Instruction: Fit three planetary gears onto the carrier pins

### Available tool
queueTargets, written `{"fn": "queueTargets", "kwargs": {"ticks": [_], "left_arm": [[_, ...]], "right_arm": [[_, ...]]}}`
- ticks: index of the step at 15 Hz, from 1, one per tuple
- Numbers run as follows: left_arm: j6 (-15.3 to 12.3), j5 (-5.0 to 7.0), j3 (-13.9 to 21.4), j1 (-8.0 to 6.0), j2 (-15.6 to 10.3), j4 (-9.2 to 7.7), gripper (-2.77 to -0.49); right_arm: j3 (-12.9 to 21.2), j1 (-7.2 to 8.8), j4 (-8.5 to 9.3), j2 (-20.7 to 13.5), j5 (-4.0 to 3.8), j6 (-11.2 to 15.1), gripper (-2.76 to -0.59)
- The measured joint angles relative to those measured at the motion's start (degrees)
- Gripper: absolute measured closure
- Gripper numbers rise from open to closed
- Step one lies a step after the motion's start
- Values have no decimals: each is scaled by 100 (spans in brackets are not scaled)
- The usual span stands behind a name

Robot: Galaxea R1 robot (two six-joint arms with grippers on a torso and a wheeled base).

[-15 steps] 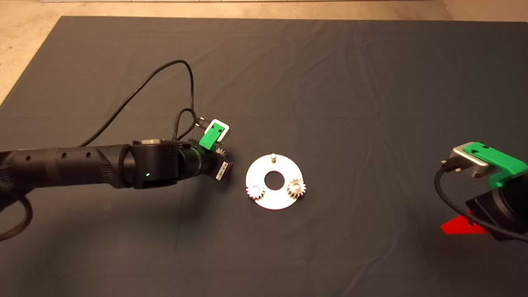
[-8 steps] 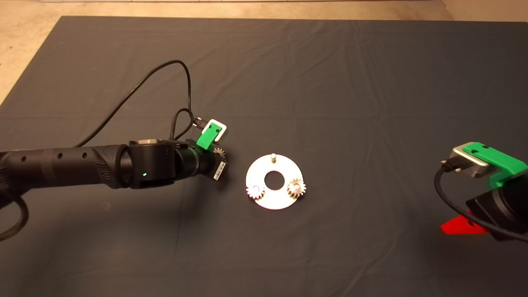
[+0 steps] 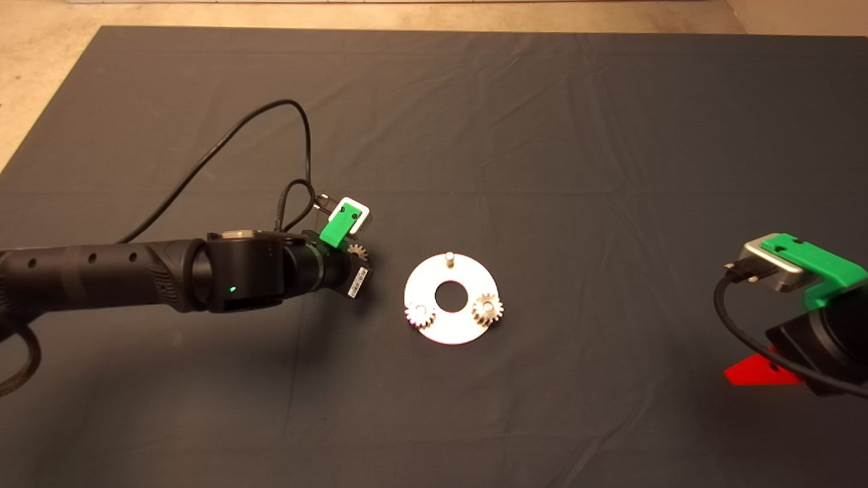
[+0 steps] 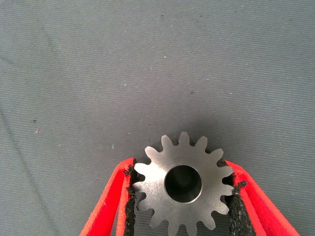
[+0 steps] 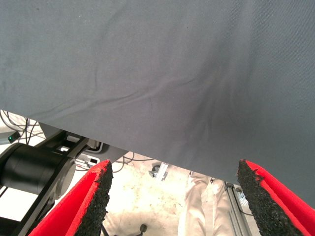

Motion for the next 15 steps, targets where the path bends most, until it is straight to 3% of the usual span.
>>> {"fn": "queueTargets", "kwargs": {"ticks": [3,5,8,10,13,15], "left_arm": [[-5,11,160,-2,-15,-2,-96],[-13,81,472,-23,-77,-11,-91],[-129,94,844,-270,-44,-43,-87],[-154,124,841,-288,-5,-49,-82],[-154,163,841,-364,246,-271,-80],[-154,259,828,-404,599,-389,-80]], "right_arm": [[1,0,0,1,0,0,-187],[0,0,2,0,-3,0,-187],[0,0,0,2,1,0,-187],[0,-2,0,-1,-18,0,-187],[0,0,0,5,4,0,-187],[0,0,0,0,-13,0,-187]]}}
